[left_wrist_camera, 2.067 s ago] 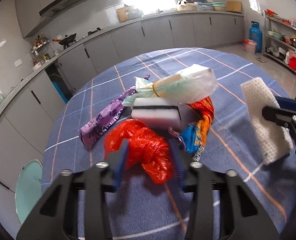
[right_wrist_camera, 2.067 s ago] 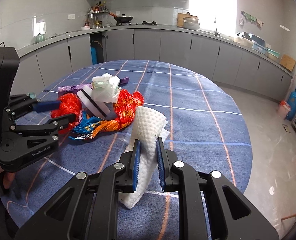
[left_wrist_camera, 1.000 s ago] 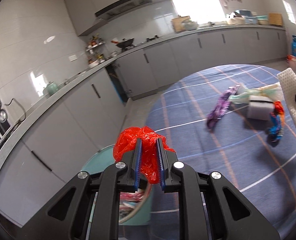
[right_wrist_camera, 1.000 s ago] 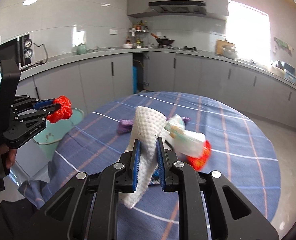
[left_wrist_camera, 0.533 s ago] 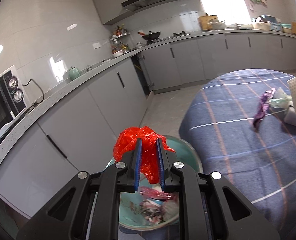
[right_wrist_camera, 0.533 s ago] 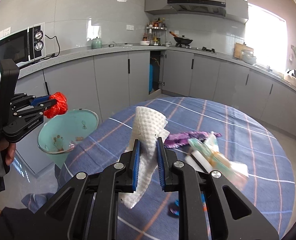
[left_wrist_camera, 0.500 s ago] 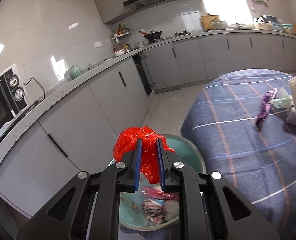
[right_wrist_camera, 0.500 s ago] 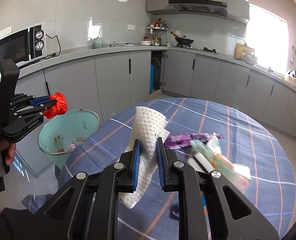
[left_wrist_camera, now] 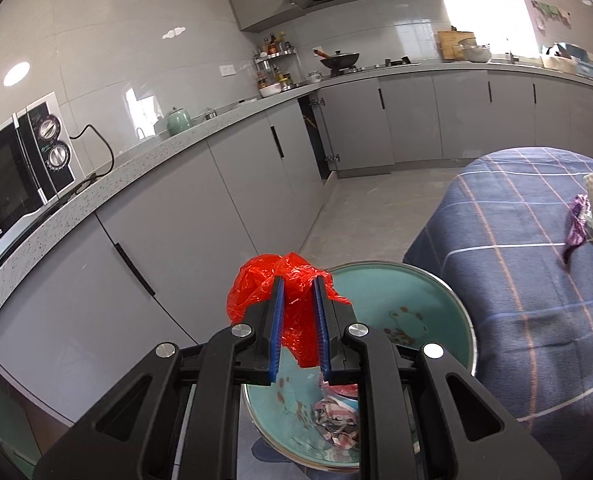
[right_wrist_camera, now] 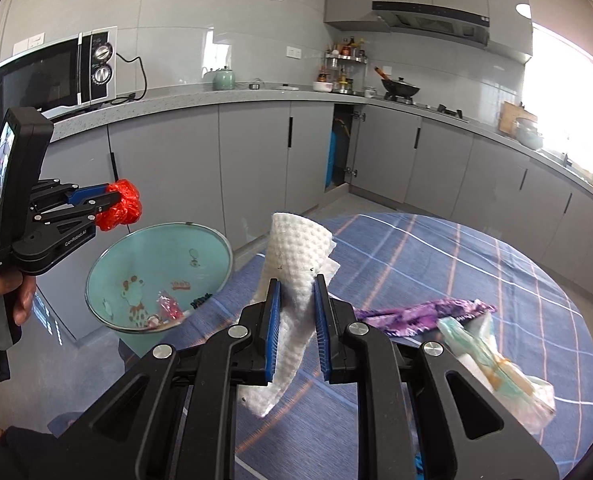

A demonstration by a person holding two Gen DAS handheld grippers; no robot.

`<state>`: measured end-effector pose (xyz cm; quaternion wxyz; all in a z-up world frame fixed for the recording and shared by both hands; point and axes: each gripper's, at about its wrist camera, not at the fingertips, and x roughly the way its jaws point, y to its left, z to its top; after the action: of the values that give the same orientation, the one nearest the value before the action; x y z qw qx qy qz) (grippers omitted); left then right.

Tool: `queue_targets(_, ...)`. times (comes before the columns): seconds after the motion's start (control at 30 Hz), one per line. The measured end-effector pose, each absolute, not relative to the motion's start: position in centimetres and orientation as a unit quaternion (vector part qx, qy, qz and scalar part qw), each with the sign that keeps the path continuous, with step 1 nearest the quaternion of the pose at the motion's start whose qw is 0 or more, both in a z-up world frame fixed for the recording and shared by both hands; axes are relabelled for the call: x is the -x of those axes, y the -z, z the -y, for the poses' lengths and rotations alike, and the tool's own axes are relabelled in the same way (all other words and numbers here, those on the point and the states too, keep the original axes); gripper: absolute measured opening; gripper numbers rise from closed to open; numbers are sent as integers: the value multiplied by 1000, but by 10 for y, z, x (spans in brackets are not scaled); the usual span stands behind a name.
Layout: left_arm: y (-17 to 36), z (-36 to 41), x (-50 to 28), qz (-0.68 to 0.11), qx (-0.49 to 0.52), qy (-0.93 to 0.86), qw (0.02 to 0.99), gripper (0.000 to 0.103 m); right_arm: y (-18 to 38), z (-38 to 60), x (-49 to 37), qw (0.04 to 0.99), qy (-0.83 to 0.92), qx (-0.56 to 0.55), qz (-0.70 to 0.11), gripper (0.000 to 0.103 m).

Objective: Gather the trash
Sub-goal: 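Carry the red plastic bag and white sheet over the teal bin with both grippers, then open both grippers to drop the red bag and white sheet into the bin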

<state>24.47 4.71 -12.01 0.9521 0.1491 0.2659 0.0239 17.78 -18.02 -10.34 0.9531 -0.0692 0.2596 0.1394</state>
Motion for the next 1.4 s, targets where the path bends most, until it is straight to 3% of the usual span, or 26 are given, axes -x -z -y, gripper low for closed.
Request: queue_targets(1.4, 128, -90, -271, -265, -174, -67, 946, 16, 119, 102, -221, 937, -194, 97, -275, 17)
